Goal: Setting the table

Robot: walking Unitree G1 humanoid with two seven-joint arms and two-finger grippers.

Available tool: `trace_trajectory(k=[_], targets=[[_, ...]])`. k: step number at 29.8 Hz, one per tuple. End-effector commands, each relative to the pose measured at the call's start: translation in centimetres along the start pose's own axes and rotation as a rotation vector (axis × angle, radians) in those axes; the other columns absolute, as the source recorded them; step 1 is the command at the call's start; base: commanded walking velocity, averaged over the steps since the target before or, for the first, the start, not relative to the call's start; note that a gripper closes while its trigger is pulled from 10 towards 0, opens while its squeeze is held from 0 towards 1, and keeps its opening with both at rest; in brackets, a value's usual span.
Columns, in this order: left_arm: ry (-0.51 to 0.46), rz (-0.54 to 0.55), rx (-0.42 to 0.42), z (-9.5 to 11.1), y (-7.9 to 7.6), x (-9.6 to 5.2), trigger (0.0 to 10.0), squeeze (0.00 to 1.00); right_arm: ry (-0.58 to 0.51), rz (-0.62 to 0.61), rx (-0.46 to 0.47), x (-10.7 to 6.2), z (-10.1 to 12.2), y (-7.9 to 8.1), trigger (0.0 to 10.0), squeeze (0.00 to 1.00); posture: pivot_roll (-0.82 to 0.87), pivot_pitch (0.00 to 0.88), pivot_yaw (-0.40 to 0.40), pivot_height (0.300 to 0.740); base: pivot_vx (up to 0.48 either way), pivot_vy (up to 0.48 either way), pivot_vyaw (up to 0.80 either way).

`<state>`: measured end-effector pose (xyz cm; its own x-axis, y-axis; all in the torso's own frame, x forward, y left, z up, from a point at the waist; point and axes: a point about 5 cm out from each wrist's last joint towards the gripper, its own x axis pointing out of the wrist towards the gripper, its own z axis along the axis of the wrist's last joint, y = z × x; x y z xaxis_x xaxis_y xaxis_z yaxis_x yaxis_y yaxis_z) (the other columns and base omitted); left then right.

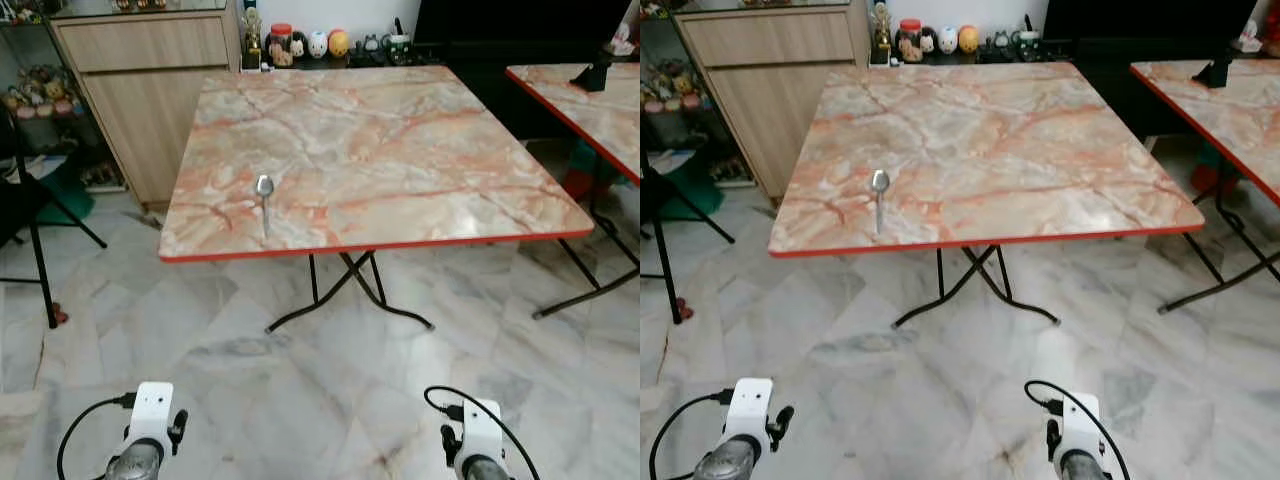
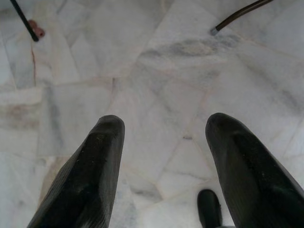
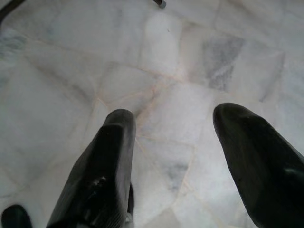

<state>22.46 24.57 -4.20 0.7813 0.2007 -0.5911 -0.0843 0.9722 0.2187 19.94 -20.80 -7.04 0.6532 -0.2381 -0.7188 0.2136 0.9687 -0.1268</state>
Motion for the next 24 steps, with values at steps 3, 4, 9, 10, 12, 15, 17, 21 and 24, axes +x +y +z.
trace_trajectory(k=[3,4,9,10,12,15,17,21,24], targets=[[0.025,0.001,-0.003,-0.64,0.10,-0.19,10.0,0.00,-0.007,0.006,0.003,0.04,0.24,0.26,10.0,0.00,0.06,0.046,-0.014,0.740,0.330,0.000,0.00],[0.026,0.002,-0.002,-0.66,0.10,-0.19,10.0,0.00,-0.007,0.005,0.004,0.04,0.24,0.24,10.0,0.00,0.06,0.045,-0.015,0.740,0.322,0.000,0.00],[0.024,0.006,-0.005,-0.66,0.15,-0.20,10.0,0.00,-0.007,0.004,0.004,0.05,0.26,0.20,10.0,0.00,0.06,0.045,-0.015,0.740,0.185,0.000,0.00],[0.023,0.007,-0.007,-0.66,0.15,-0.21,10.0,0.00,-0.006,0.004,0.004,0.05,0.26,0.19,10.0,0.00,0.06,0.045,-0.015,0.740,0.000,0.000,0.00],[0.022,0.007,-0.008,-0.67,0.16,-0.21,10.0,0.00,-0.006,0.004,0.004,0.06,0.27,0.17,10.0,0.00,0.06,0.045,-0.015,0.740,0.000,0.000,0.00],[0.022,0.007,-0.008,-0.69,0.18,-0.22,10.0,0.00,-0.007,0.004,0.004,0.07,0.31,0.20,10.0,0.00,0.06,0.045,-0.016,0.740,0.000,0.000,0.00],[0.022,0.007,-0.007,-0.70,0.20,-0.23,10.0,0.00,-0.008,0.005,0.005,0.07,0.33,0.23,10.0,0.00,0.06,0.045,-0.016,0.740,0.000,0.000,0.00],[0.023,0.005,-0.002,-0.78,0.21,-0.26,10.0,0.00,-0.001,0.008,0.001,0.04,0.17,0.26,10.0,0.00,0.07,0.045,-0.016,0.740,0.000,0.000,0.00],[0.029,0.011,-0.018,-0.95,0.26,-0.32,10.0,0.00,0.001,0.008,0.003,0.03,0.12,0.27,10.0,0.00,0.07,0.042,-0.016,0.740,0.000,0.000,0.00]])
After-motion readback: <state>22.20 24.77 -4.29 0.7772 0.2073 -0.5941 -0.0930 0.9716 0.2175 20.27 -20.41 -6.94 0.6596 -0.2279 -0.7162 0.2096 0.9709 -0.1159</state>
